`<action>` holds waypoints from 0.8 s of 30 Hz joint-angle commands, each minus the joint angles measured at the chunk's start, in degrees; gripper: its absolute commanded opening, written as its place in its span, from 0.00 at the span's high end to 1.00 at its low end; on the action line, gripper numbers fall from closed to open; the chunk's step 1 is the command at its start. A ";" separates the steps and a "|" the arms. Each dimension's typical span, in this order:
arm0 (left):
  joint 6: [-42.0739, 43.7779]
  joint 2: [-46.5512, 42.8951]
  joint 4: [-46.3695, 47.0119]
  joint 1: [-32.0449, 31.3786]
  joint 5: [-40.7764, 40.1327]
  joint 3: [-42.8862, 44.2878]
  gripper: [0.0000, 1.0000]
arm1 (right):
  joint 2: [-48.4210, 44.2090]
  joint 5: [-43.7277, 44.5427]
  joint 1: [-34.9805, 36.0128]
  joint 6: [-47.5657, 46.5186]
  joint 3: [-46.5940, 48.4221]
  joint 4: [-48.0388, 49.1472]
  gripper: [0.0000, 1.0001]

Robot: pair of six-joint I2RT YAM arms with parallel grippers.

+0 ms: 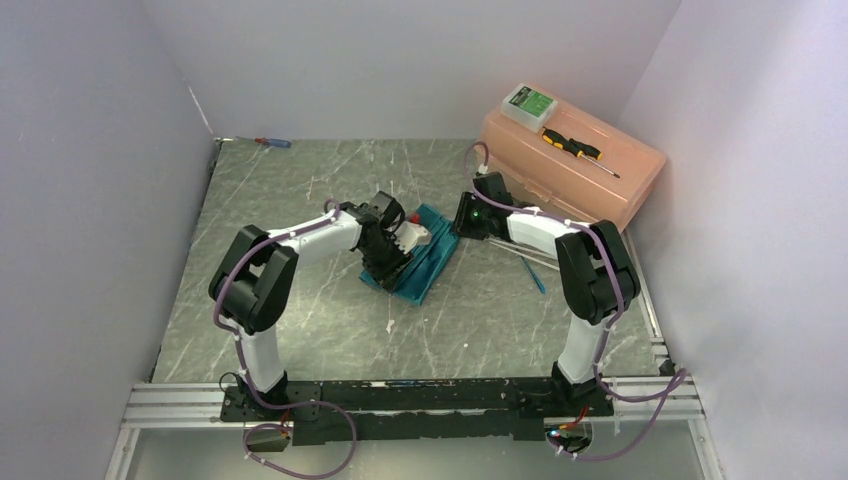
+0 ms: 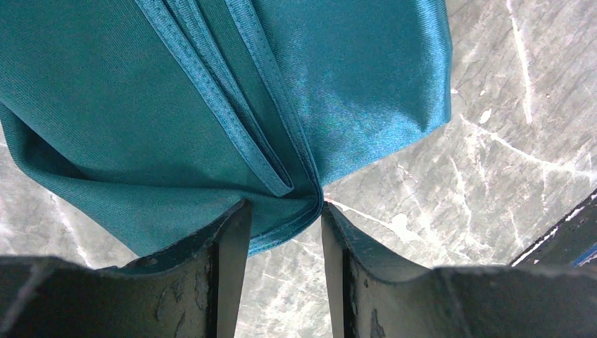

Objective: Fold the napkin into a case and place the utensils inside
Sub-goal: Smooth out the 2/3-rectangle-folded napkin at the center of the board.

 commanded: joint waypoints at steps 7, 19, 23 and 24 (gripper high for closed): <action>-0.74 0.69 0.45 -0.08 3.15 1.49 0.53 | -4.99 6.65 -0.05 -3.63 3.57 -6.37 0.49; -0.70 -1.66 -1.15 -0.11 5.50 1.97 0.53 | -2.21 5.69 3.53 -4.41 9.31 -4.08 0.53; 0.14 -1.24 -1.27 -0.10 4.20 1.20 0.55 | 4.36 4.89 6.60 -5.04 17.40 -5.43 0.56; 0.48 -1.29 -1.11 -0.11 3.62 0.63 0.55 | 5.74 4.38 6.99 -4.75 18.82 -5.37 0.57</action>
